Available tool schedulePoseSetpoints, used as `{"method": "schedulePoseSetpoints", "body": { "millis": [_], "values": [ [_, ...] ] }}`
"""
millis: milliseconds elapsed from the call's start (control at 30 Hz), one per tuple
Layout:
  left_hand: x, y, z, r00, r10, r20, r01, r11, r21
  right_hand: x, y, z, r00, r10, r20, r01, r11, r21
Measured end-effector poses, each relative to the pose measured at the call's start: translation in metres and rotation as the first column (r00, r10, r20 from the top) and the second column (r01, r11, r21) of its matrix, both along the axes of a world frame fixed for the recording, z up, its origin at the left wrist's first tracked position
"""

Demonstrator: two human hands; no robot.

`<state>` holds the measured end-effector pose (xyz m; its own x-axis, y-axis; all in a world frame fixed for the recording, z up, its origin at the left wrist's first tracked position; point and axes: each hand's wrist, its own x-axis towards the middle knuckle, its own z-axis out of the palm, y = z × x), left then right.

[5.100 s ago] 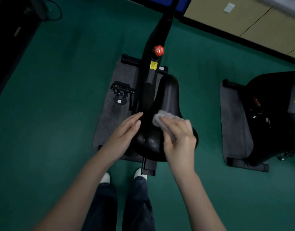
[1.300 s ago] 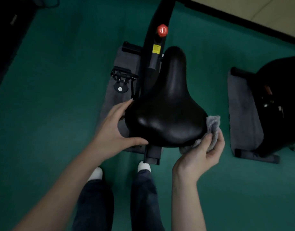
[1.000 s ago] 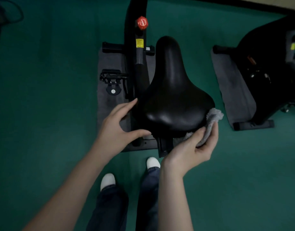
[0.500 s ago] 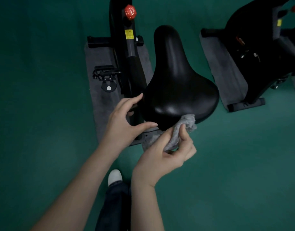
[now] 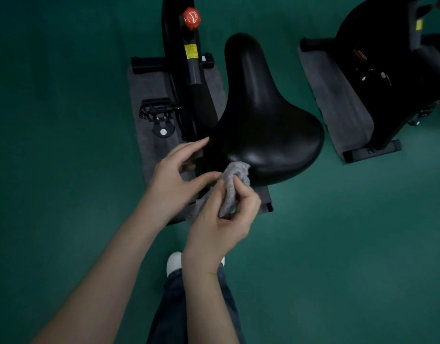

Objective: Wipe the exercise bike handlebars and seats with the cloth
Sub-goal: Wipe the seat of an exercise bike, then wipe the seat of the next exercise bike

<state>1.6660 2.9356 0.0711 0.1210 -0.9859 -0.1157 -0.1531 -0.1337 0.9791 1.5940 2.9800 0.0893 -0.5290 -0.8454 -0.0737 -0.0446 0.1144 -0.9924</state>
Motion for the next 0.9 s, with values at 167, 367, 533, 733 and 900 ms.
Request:
{"method": "schedulePoseSetpoints", "body": {
  "millis": [167, 367, 533, 733, 900],
  "values": [
    [0.006, 0.003, 0.008, 0.998, -0.026, 0.059, 0.024, 0.999, 0.029, -0.016, 0.003, 0.017, 0.998, -0.044, -0.044, 0.041, 0.998, -0.056],
    [-0.002, 0.026, 0.027, 0.988, -0.018, 0.153, -0.001, 0.993, 0.119, -0.075, 0.006, 0.053, 0.998, 0.032, 0.049, -0.033, 0.999, 0.028],
    [-0.02, 0.051, 0.047, 0.958, -0.125, 0.26, 0.069, 0.974, 0.214, -0.129, 0.004, 0.086, 0.989, 0.146, -0.021, -0.144, 0.987, 0.071],
    [-0.054, 0.068, 0.084, 0.793, -0.359, 0.492, 0.232, 0.925, 0.301, -0.194, 0.012, 0.114, 0.961, 0.264, -0.076, -0.255, 0.961, 0.11],
    [-0.108, 0.065, 0.108, 0.616, -0.506, 0.604, 0.353, 0.862, 0.363, -0.255, 0.023, 0.125, 0.937, 0.339, -0.084, -0.32, 0.93, 0.178]
  ]
}}
